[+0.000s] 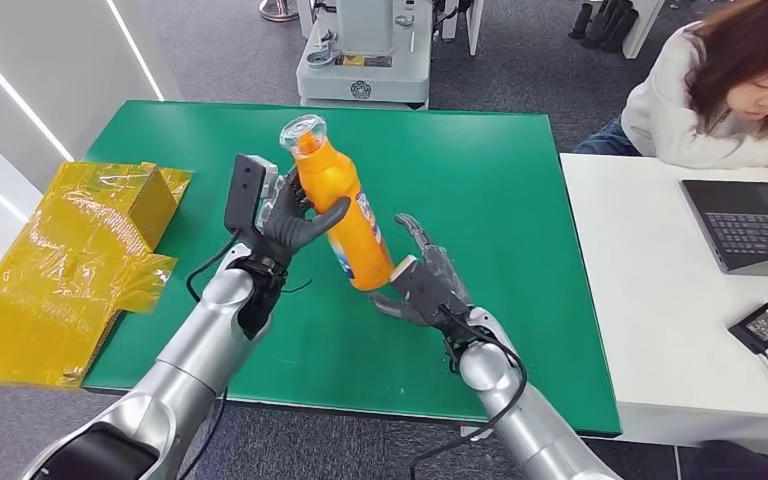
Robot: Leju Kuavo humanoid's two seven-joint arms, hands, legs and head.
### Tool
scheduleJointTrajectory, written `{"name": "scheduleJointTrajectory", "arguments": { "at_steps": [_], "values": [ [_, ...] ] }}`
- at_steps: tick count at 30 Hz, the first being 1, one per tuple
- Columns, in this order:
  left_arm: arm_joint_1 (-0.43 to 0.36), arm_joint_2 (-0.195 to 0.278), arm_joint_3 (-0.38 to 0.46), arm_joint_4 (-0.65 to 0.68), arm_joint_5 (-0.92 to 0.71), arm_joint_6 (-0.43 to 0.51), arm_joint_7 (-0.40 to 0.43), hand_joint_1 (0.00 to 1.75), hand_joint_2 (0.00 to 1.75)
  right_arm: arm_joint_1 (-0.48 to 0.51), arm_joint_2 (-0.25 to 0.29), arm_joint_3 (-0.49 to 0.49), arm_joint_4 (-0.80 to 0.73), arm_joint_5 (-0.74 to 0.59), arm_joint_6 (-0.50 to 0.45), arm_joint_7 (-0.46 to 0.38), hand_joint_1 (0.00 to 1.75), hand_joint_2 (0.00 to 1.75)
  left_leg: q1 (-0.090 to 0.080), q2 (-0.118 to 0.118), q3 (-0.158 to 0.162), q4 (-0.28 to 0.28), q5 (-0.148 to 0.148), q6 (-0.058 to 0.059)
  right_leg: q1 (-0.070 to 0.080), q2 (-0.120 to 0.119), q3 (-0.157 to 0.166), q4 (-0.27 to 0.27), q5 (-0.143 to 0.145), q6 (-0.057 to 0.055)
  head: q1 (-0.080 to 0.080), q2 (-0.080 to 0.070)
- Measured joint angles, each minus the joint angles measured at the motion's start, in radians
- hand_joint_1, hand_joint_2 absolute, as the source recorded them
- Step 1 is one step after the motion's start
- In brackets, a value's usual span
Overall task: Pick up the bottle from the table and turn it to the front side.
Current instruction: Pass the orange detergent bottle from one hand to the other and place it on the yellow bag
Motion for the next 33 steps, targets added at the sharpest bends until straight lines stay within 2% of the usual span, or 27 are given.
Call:
{"name": "scheduleJointTrajectory", "arguments": {
  "at_steps": [3,7,15,18,21,26,30,33],
  "values": [
    [-0.013,0.029,0.014,0.003,-0.088,-0.001,-0.009,1.75,1.75,0.096,-0.029,0.000,-0.139,0.000,-0.026,0.017,0.00,1.75,0.000,-0.001,-0.001,0.000,0.000,0.000,0.000,-0.001,-0.001,0.000,0.000,0.000,0.000,0.000],
    [-0.043,0.037,0.022,0.023,-0.147,-0.003,-0.021,1.75,1.75,0.182,-0.056,-0.004,-0.270,-0.002,-0.050,0.025,0.00,1.75,0.000,0.000,-0.002,0.000,0.000,0.000,0.000,0.000,-0.002,0.000,0.000,0.000,0.000,0.000],
    [-0.070,0.035,0.022,0.052,-0.164,-0.002,-0.027,1.75,1.75,0.234,-0.076,-0.015,-0.373,-0.007,-0.052,0.027,0.00,1.75,0.000,0.000,-0.002,0.000,0.000,0.000,0.000,0.000,-0.002,0.000,0.001,0.000,0.000,0.000],
    [-0.077,0.035,0.021,0.059,-0.225,0.021,-0.046,1.75,1.75,0.244,-0.079,-0.019,-0.393,0.001,-0.059,0.029,0.00,1.75,0.000,0.000,-0.002,0.000,0.000,0.000,0.000,0.000,-0.003,0.000,0.001,0.000,0.000,0.000],
    [-0.101,0.034,0.004,0.078,-0.400,0.111,-0.079,1.75,1.75,0.267,-0.081,-0.028,-0.432,0.020,-0.064,0.035,0.00,1.75,0.000,0.000,-0.003,0.000,0.000,0.000,0.000,0.000,-0.003,0.000,0.001,-0.001,0.000,0.000],
    [-0.168,0.043,-0.116,0.150,-0.870,0.439,-0.046,1.75,1.75,0.308,-0.087,-0.052,-0.500,0.027,-0.063,0.040,0.00,1.75,0.000,0.000,-0.003,0.000,0.000,0.000,0.000,0.000,-0.003,0.000,0.001,-0.001,0.000,0.000],
    [-0.192,0.048,-0.209,0.224,-1.108,0.559,0.044,1.75,1.75,0.329,-0.088,-0.068,-0.532,0.039,-0.058,0.041,0.00,1.75,-0.001,0.001,-0.003,0.000,0.000,0.000,-0.001,0.000,-0.003,0.000,0.001,-0.001,0.000,0.000],
    [-0.194,0.053,-0.255,0.276,-1.247,0.599,0.126,1.75,1.75,0.350,-0.088,-0.081,-0.559,0.055,-0.046,0.046,0.00,1.75,0.000,0.001,-0.003,0.000,0.000,0.000,0.000,0.000,-0.003,0.000,0.001,-0.001,0.000,0.000]
  ]
}}
